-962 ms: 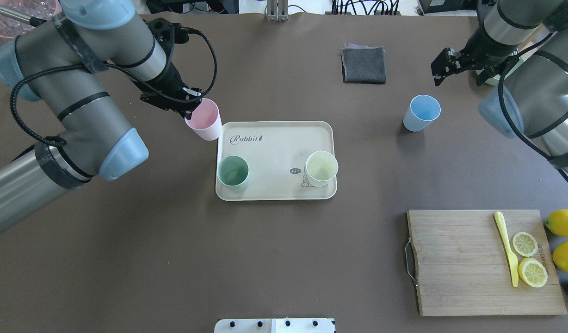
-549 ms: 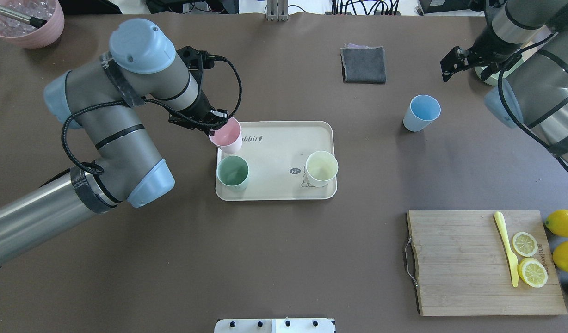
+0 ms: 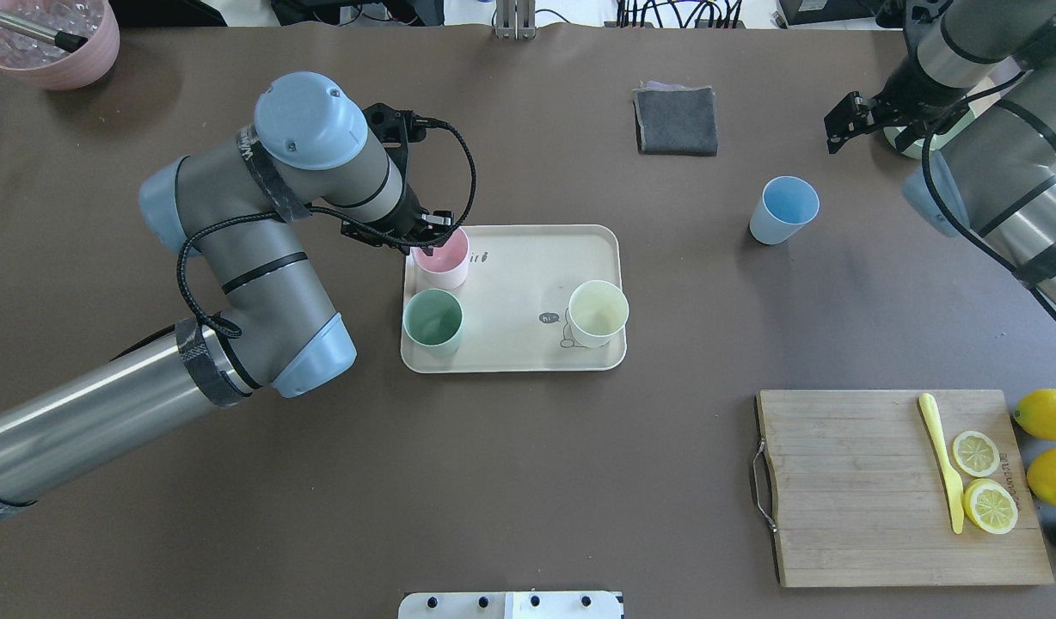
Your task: Place all cups on tray
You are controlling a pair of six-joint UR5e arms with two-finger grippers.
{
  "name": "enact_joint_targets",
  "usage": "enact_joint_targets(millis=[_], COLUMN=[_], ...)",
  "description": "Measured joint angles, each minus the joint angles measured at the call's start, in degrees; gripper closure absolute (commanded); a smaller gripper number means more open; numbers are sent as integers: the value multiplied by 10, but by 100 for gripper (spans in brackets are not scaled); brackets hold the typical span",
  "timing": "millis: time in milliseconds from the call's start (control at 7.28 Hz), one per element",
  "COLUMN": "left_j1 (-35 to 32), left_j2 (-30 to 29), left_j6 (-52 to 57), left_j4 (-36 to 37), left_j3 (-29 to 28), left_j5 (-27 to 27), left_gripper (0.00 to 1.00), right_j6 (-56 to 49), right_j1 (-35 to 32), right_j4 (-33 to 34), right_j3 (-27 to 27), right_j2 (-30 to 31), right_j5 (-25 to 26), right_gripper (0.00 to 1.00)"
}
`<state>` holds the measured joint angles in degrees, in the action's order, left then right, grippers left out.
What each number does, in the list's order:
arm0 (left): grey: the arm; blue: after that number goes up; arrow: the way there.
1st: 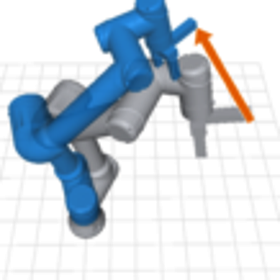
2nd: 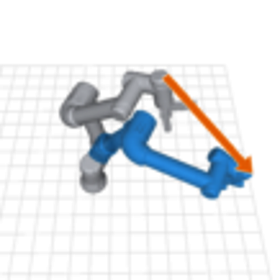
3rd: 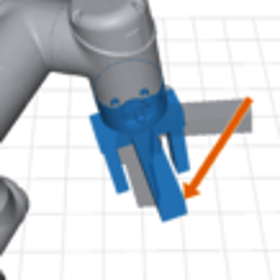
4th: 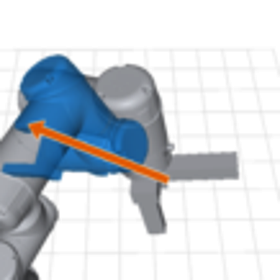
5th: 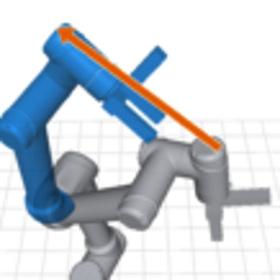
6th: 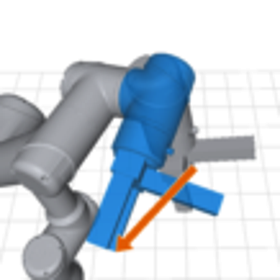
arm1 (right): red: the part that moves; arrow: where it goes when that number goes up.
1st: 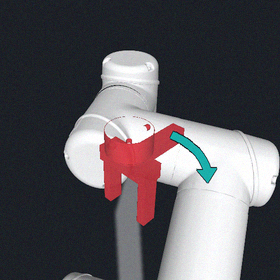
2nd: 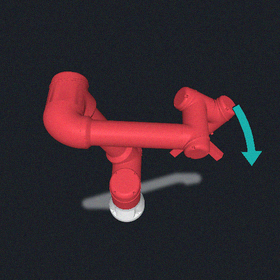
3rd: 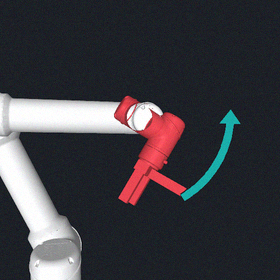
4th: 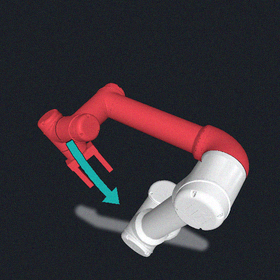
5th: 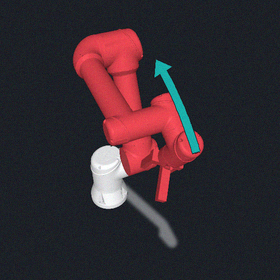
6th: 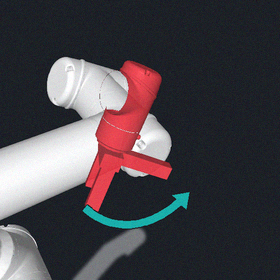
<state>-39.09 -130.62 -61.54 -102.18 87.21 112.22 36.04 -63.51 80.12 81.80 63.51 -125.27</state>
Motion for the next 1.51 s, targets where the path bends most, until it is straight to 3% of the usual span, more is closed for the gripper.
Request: enact_joint_targets(millis=[275, 549, 687, 824, 962, 1099, 1511], left_j1=[-45, -154, -210, -258, -301, -340, -447], left_j2=[1, 9, 16, 22, 29, 43, 82], left_j6=[16, 141, 224, 300, 374, 447, 648], left_j4=[33, 165, 230, 278, 317, 341, 356], left_j3=[42, 116, 139, 148, 151, 150, 90], left_j5=[35, 120, 142, 159, 171, 177, 195], left_gripper=[2, 2, 2, 2, 2, 2, 2], right_j6=[4, 22, 35, 42, 57, 82, 143], right_j1=[11, 26, 36, 49, 64, 83, 106], right_j4=[-2, -2, -3, -5, -16, -30, -34], right_j3=[7, 14, 18, 20, 20, 18, 48], right_j2=[-3, -1, 4, 12, 21, 27, 28], right_j5=[1, 5, 10, 19, 32, 48, 67], right_gripper=[2, 6, 16, 36, 80, 100, 100])
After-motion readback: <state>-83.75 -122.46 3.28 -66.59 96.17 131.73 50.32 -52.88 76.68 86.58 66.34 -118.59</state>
